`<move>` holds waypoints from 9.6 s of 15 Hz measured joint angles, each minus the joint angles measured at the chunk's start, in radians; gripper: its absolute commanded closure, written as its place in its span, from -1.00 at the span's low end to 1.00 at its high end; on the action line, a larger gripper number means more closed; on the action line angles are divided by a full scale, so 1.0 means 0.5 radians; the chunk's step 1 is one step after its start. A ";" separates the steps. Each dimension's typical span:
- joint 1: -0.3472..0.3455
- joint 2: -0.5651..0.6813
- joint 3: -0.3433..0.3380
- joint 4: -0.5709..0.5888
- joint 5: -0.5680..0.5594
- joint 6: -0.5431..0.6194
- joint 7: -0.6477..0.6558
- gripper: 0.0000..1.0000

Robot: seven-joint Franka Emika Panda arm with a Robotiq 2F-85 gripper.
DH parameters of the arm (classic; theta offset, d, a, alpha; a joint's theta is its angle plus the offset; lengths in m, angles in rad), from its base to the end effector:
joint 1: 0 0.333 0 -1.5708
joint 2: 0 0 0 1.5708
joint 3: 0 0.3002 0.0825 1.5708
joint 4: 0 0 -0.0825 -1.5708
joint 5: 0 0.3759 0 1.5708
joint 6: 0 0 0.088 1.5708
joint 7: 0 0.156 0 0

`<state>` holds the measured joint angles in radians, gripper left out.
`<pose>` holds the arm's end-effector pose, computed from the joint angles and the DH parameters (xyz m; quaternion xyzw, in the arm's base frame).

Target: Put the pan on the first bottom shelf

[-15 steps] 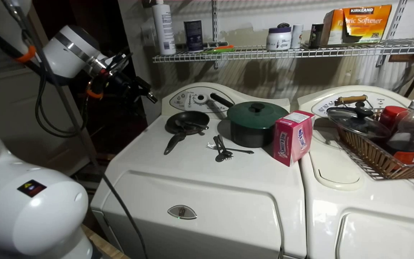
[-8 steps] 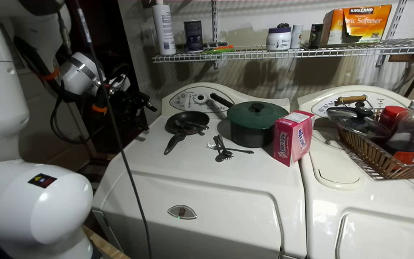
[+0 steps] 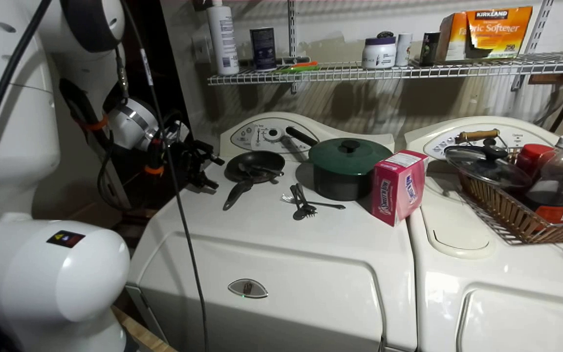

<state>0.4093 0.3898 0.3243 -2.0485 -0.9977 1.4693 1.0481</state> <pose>0.4434 0.2156 0.2265 0.8283 0.0605 0.0570 0.5541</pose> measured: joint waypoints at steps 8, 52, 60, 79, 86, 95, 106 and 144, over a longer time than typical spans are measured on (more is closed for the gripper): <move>0.005 0.056 -0.069 0.023 -0.060 0.000 0.118 -1.00; -0.057 0.126 -0.138 -0.114 -0.228 -0.137 0.165 0.07; -0.054 0.141 -0.122 -0.127 -0.236 -0.083 0.152 0.86; -0.050 -0.029 -0.069 -0.300 -0.208 -0.409 0.083 0.85; -0.020 -0.086 0.002 -0.306 -0.208 -0.591 0.083 0.85; -0.109 -0.299 -0.005 -0.510 -0.208 -0.628 0.041 0.85; -0.244 -0.699 -0.081 -0.616 -0.262 -0.629 -0.247 0.85; -0.392 -0.861 -0.246 -0.546 -0.612 -0.665 -0.446 0.85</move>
<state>0.2132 -0.0406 0.2011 -2.3216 -1.3039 1.1367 0.8253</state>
